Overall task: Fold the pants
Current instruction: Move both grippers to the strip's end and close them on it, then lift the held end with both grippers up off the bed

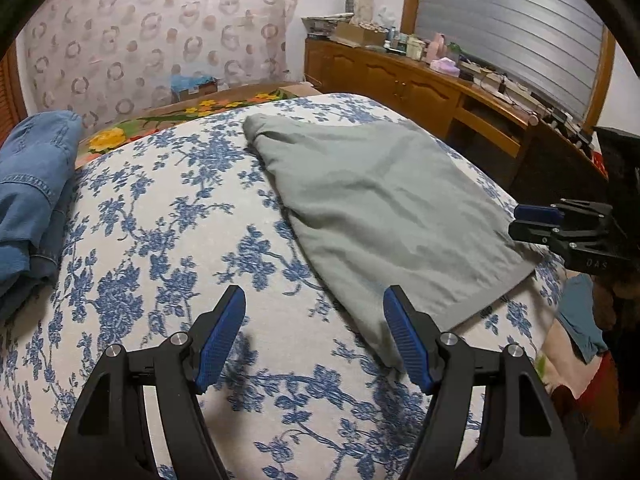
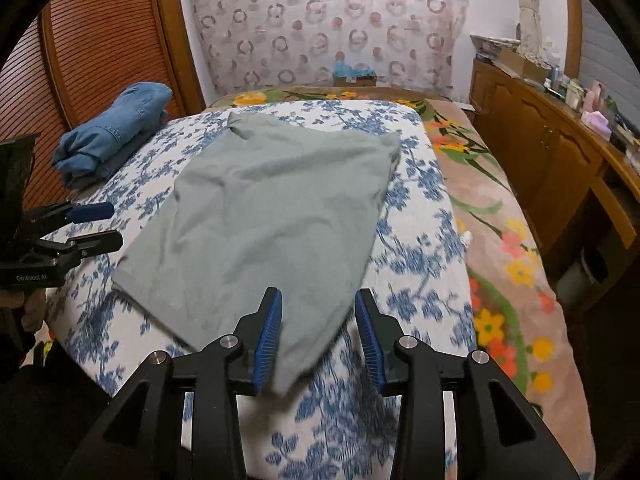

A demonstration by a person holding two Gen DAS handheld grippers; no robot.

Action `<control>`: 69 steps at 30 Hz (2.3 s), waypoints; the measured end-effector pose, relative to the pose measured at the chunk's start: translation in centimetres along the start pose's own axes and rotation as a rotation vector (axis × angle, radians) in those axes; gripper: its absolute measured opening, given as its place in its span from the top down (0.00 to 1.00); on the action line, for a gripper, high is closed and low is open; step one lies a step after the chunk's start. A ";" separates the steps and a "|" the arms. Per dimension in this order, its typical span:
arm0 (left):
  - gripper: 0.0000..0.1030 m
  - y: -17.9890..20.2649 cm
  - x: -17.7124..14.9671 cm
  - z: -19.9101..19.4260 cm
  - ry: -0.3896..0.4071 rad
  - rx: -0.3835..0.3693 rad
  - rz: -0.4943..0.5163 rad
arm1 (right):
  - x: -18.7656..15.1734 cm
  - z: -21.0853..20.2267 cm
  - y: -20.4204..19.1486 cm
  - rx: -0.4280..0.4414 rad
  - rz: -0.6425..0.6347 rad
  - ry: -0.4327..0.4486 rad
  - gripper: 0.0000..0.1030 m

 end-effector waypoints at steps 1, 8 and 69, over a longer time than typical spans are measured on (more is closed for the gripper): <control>0.30 0.3 -0.1 0.0 -0.001 -0.009 0.005 | -0.3 -0.3 0.0 0.004 0.009 -0.002 0.62; 0.35 1.8 -0.6 0.6 -0.032 -0.042 0.034 | -1.6 -1.1 -0.2 0.014 0.042 -0.014 0.62; 0.94 2.7 1.8 -4.2 0.120 -0.197 -0.063 | 0.0 -4.9 -3.5 0.118 0.068 0.180 0.89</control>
Point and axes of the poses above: each gripper's, at about its wrist camera, not at the fingertips, and z roughly the way its jaws point, y to its right, x to its top, the point moved 4 cm from there along z, roughly the way its jaws point, and after that the axes turned 8 degrees about -x, right-handed, at the moved point
